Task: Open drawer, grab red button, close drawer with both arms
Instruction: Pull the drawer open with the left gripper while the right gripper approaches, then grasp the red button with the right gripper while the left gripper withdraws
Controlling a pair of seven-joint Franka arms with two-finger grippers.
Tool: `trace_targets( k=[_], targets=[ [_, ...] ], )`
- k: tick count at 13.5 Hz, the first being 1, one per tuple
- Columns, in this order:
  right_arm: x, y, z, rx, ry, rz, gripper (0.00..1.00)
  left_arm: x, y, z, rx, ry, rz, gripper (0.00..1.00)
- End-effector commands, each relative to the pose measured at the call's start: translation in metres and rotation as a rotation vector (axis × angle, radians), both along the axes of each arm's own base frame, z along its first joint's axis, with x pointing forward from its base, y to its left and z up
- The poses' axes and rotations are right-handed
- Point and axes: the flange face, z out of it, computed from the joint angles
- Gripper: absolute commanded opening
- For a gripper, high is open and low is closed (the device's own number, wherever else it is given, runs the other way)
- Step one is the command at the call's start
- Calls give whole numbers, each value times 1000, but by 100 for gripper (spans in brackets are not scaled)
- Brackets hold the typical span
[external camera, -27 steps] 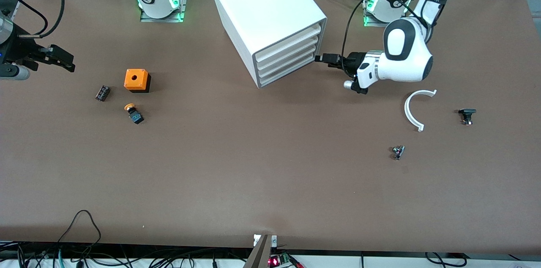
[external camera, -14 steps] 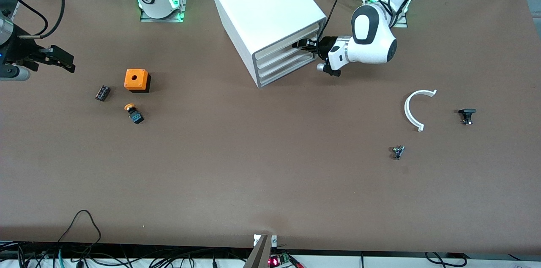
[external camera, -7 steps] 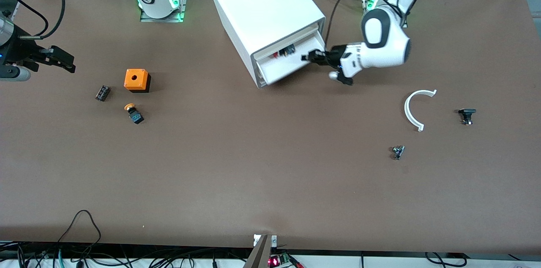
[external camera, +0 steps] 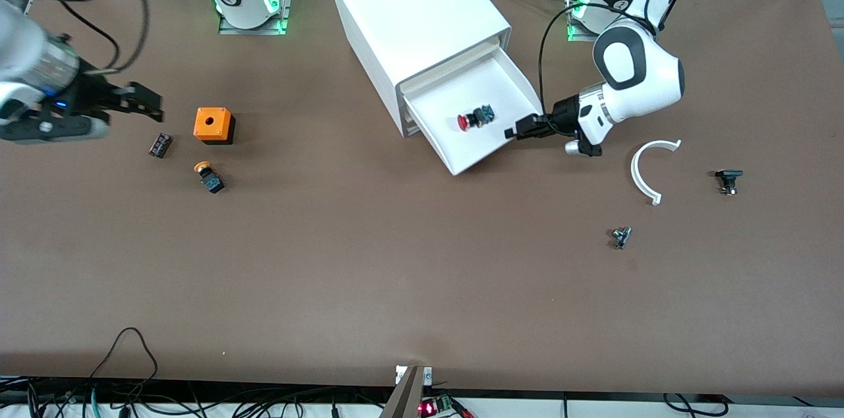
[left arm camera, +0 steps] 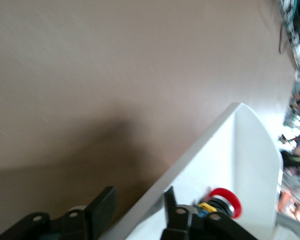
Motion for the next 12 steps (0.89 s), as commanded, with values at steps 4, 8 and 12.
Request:
trace_targets(
  k=[4,8,12],
  targets=[
    [23,124,-17,6,-15,203,100,40,75,45,40,-109,196,100],
    [31,212,-16,41,-68,322,100,71,103,101,208,-281,32,100],
    [18,308,-24,97,-99,615,100,99,171,178,387,-335,-231,100]
  ],
)
